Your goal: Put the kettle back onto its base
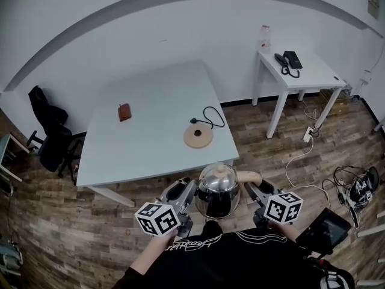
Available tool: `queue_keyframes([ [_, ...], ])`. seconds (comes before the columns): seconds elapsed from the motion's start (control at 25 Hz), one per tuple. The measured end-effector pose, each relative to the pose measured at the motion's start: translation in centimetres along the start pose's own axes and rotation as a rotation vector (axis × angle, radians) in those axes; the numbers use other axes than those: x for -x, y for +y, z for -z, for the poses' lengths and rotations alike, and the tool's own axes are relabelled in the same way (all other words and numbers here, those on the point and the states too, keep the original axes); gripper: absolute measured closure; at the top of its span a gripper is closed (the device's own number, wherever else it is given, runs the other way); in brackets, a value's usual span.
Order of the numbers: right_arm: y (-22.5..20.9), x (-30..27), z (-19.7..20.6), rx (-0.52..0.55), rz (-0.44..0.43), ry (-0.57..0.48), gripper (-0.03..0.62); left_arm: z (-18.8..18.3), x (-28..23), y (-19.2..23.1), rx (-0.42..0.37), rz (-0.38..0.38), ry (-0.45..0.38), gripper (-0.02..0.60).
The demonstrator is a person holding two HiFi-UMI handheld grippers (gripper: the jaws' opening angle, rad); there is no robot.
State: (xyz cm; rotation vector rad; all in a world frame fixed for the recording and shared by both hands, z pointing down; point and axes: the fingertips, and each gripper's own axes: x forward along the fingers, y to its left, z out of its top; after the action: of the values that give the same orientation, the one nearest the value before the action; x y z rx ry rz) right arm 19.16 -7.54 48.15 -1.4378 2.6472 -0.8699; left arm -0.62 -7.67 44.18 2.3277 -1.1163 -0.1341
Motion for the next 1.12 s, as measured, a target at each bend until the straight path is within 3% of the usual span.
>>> queue_keyframes([
  [0.32,-4.1,-14.8,-6.8,0.042,0.058,0.003,0.442,-7.5,-10.3,11.6,0.012,0.013,0.057,0.482],
  [0.44,-4.8,-18.5,-9.3,0.067,0.057,-0.02,0.442,-10.1,-12.5,14.0,0.002,0.022,0.041,0.482],
  [0.8,-6.7,-23.3,-10.9,0.109,0.0,-0.054,0.442,-12.3,-15.3,16.8,-0.098,0.021,-0.015,0.483],
  [0.92,-8.1,-27.6,-11.9,0.09,-0.011,-0.022,0.442,-14.0,-18.3,20.0,-0.092,0.016,0.004,0.483],
  [1.12,-10.4,-30.6,-10.5,0.089,-0.009,0.041,0.442,-12.2,-20.2,23.1,-0.05,-0.009,0.036,0.483],
])
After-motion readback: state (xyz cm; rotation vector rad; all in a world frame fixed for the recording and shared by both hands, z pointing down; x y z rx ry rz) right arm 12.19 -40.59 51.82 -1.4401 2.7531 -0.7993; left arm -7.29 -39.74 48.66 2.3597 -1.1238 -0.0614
